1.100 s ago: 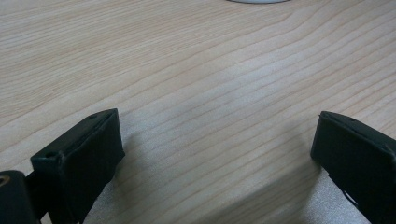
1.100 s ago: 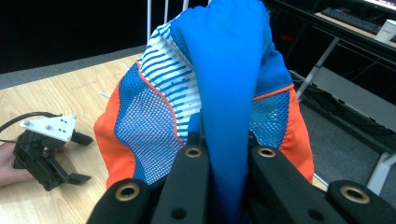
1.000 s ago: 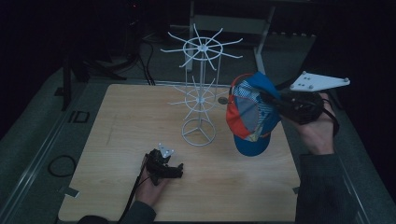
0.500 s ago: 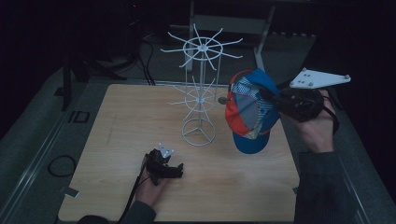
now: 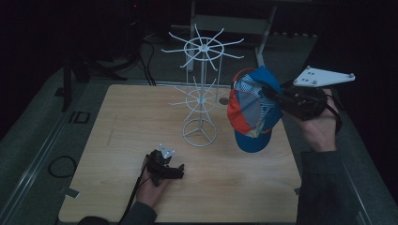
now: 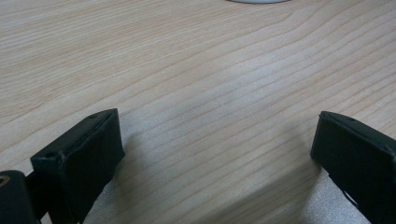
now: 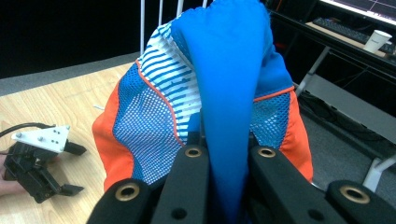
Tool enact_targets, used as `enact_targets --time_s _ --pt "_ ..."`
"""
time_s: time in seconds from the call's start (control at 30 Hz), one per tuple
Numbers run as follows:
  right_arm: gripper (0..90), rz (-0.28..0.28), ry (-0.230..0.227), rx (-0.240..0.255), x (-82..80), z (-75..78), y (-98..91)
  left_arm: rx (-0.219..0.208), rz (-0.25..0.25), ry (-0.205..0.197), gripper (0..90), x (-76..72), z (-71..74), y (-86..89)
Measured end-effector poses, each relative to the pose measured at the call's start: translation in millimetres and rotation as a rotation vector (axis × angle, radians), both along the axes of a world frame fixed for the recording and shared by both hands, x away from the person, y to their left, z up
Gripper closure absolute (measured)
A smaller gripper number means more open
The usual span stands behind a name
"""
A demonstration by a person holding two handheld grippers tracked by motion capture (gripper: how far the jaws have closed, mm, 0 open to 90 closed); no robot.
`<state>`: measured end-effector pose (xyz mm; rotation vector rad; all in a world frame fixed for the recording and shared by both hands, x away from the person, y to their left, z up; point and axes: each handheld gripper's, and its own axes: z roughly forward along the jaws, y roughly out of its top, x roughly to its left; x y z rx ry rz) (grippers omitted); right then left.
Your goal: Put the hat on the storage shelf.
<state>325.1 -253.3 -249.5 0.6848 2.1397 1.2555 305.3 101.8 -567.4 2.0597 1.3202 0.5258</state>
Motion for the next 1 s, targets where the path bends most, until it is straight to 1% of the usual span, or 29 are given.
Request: enact_targets --time_s 0.2,0.53,1.0 --pt "89.2 0.002 -0.013 0.013 -1.3 3.9 0.0 0.002 -0.001 0.0 2.6 0.0 0.1 0.1" --pt "89.2 0.013 -0.028 0.011 -2.7 9.1 1.8 0.002 -0.001 0.001 2.6 0.0 0.1 0.1" --pt "89.2 0.012 -0.046 0.019 -5.7 16.6 0.6 0.0 0.0 0.0 2.6 0.0 0.0 0.0"
